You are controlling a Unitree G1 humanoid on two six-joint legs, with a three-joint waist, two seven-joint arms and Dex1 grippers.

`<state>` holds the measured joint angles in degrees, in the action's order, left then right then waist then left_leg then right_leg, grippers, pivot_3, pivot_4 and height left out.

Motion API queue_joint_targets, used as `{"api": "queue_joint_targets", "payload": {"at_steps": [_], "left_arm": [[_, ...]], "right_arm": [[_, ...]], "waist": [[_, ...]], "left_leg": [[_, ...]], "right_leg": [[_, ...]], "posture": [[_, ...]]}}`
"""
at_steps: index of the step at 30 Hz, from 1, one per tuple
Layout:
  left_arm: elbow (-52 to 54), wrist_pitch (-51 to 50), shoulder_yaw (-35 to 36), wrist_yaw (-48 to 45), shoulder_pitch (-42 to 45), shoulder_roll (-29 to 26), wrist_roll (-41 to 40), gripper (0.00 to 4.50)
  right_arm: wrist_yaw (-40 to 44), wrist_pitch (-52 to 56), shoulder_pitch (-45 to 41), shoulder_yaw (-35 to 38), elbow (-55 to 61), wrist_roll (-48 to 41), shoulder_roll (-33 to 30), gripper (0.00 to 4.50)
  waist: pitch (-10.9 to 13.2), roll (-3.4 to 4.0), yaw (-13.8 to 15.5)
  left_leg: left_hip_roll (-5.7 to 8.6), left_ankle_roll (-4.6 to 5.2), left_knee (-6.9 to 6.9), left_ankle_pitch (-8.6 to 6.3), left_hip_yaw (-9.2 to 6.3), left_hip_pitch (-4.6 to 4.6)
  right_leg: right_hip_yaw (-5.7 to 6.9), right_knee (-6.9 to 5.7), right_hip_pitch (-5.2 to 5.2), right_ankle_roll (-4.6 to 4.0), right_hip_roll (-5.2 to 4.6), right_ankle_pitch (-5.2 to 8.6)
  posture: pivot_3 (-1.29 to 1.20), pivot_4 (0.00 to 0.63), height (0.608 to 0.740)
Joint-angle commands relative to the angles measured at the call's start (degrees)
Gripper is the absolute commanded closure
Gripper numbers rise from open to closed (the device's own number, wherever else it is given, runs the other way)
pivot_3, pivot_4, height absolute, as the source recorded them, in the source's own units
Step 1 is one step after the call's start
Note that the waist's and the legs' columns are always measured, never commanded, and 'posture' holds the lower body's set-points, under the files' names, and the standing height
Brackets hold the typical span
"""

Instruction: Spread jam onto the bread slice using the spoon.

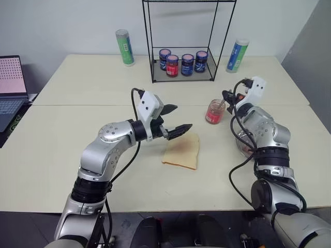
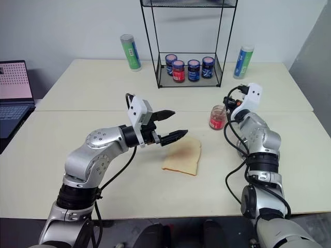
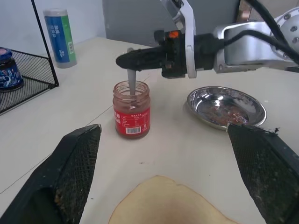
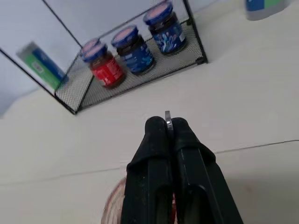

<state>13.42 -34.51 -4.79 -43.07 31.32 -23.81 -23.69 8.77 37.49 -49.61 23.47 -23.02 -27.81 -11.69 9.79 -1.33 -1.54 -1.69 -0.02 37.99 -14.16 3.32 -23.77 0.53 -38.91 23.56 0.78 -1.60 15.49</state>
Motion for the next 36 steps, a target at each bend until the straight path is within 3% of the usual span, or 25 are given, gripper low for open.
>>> {"api": "queue_joint_targets", "payload": {"at_steps": [1, 19, 32, 36], "left_arm": [[1.17, 1.14, -0.12, 0.19, 1.16, 0.17, 0.05, 0.00], [0.48, 1.61, -0.45, -0.90, 1.61, -0.10, -0.06, 0.00], [0.02, 1.80, 0.21, -2.68, 1.77, -1.03, -0.36, 0.00], [0.58, 1.83, 1.83, -4.25, 1.39, -2.51, -1.67, 0.00]], "right_arm": [[-2.78, 2.08, -2.81, 4.08, 2.13, -4.90, 0.12, 4.47], [-11.51, 5.73, -2.34, 11.72, 5.10, -15.66, 0.74, 4.47], [-17.60, 3.55, -3.29, 20.61, 5.31, -29.19, 3.30, 4.47], [-18.43, 5.04, -2.85, 20.08, 8.84, -33.50, 3.65, 4.47]], "waist": [[0.00, 0.00, -0.02], [0.00, 0.00, -0.02], [0.01, 0.01, -0.04], [0.02, 0.02, -0.08]], "left_leg": [[0.00, 0.00, 0.00, 0.00, 0.01, 0.00], [0.01, 0.01, -0.02, 0.00, 0.01, -0.02], [0.00, 0.01, -0.04, -0.01, 0.01, -0.03], [0.00, 0.01, -0.04, -0.01, 0.02, -0.03]], "right_leg": [[-0.01, 0.00, 0.00, 0.00, 0.00, 0.00], [0.00, 0.03, 0.01, 0.00, 0.00, 0.00], [0.00, 0.04, 0.01, 0.00, 0.02, 0.00], [-0.01, 0.05, 0.02, 0.01, 0.02, 0.00]], "posture": [[0.00, 0.150, 0.740], [0.00, 0.150, 0.740], [0.00, 0.150, 0.740], [0.00, 0.150, 0.740]]}}
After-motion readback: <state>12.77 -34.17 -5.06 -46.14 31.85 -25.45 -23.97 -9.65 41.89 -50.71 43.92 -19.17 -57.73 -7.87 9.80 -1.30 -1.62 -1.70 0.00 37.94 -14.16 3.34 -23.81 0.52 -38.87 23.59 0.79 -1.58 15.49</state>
